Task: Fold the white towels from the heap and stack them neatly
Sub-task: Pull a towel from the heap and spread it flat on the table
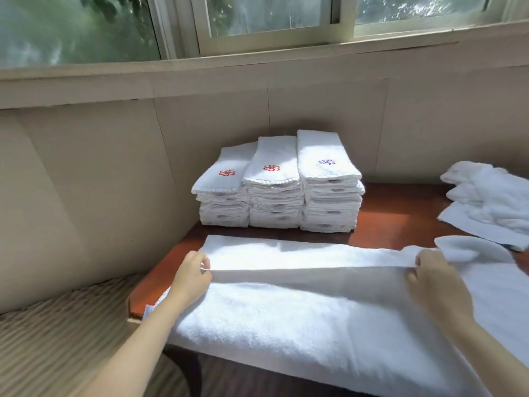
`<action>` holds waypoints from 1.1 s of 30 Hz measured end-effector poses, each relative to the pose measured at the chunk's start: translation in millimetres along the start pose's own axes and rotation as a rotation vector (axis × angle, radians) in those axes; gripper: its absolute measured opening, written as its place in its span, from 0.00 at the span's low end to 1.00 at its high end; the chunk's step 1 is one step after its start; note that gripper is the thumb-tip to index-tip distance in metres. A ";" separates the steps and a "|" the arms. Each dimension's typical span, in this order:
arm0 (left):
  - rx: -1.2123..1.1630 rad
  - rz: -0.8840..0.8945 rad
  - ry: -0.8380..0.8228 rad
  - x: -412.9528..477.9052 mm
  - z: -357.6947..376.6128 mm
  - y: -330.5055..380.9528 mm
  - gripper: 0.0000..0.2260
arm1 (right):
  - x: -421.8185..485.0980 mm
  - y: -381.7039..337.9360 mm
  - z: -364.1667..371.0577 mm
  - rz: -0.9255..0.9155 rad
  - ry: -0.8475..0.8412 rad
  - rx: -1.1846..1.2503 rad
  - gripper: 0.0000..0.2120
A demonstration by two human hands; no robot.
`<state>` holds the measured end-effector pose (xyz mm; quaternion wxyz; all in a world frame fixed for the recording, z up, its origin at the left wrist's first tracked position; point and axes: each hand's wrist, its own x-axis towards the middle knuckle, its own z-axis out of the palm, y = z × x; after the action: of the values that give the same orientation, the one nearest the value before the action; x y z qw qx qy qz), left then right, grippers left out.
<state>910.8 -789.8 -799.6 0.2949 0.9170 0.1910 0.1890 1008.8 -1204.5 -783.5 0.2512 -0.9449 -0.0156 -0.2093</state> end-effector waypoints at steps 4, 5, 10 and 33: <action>0.189 0.005 0.078 -10.7 2.1 4.9 0.12 | -20.8 9.5 -0.8 -0.189 -0.015 -0.216 0.06; 0.278 -0.001 0.085 -12.2 2.7 6.0 0.10 | -23.8 12.9 0.6 -0.175 -0.149 -0.274 0.04; 0.725 -0.115 0.157 -18.7 9.4 23.8 0.13 | -26.4 30.8 -7.9 -0.139 -0.342 -0.059 0.05; 0.136 0.317 -0.521 -32.6 252.2 357.3 0.22 | 51.3 116.7 -30.9 0.592 0.002 0.322 0.15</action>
<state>1083.9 -1192.1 -778.5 0.2389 0.9705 -0.0243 -0.0221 1059.3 -1325.2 -793.2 0.4473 -0.8563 0.2270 -0.1228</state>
